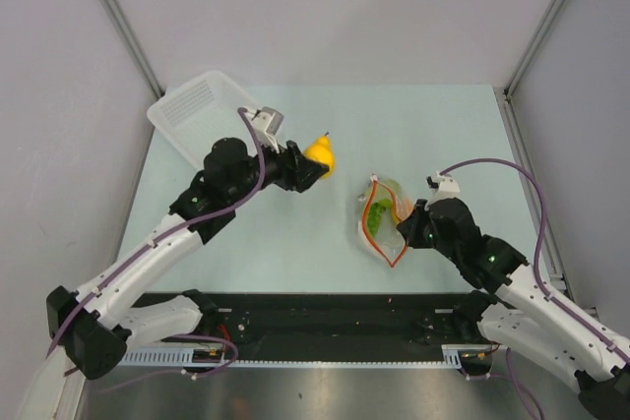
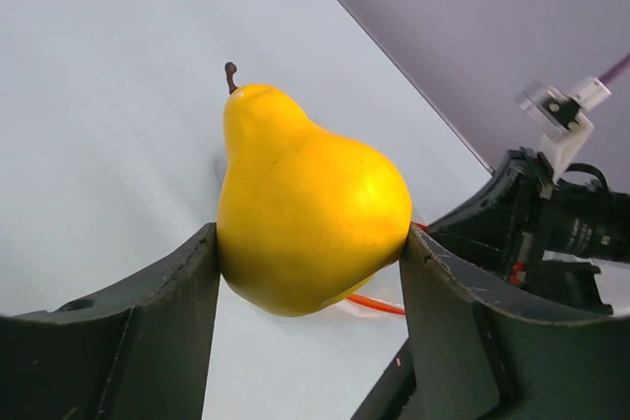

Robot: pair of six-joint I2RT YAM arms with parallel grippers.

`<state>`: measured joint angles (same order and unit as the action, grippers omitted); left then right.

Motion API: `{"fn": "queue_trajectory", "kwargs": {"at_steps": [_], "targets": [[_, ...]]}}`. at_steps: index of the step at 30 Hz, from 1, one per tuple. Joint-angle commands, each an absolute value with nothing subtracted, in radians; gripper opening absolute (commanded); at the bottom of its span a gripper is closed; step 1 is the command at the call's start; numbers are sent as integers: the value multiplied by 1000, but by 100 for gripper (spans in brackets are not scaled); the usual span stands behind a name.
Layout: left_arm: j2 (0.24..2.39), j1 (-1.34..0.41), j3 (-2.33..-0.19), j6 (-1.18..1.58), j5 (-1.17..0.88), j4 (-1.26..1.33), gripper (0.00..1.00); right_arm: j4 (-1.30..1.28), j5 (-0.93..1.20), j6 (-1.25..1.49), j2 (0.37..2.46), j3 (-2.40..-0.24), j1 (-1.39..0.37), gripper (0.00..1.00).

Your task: Open the zip-top bag and remove the fake food

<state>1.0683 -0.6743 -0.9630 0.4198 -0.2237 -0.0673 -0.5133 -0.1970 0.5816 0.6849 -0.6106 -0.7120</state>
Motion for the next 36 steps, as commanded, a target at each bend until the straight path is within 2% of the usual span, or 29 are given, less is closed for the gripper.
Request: {"fn": "queue_trajectory", "kwargs": {"at_steps": [1, 7, 13, 19, 26, 29, 32, 36], "targets": [[1045, -580, -960, 457, -246, -89, 0, -509, -221, 558, 667, -620, -710, 0], [1092, -386, -973, 653, 62, -184, 0, -505, -215, 548, 663, -615, -701, 0], [1204, -174, -985, 667, 191, -106, 0, -497, -196, 538, 653, -620, -699, 0], [1411, -28, -1155, 658, 144, -224, 0, -508, -192, 548, 643, -612, -693, 0], [1654, -9, -1302, 597, 179, -397, 0, -498, -190, 535, 655, -615, -689, 0], [1663, -9, -1279, 597, 179, -379, 7, -499, -189, 541, 653, -612, -687, 0], [1649, -9, -1253, 600, 196, -361, 24, -494, -186, 541, 657, -611, -686, 0], [1632, -9, -1220, 597, 201, -339, 54, -486, -180, 538, 686, -626, -684, 0]]}}
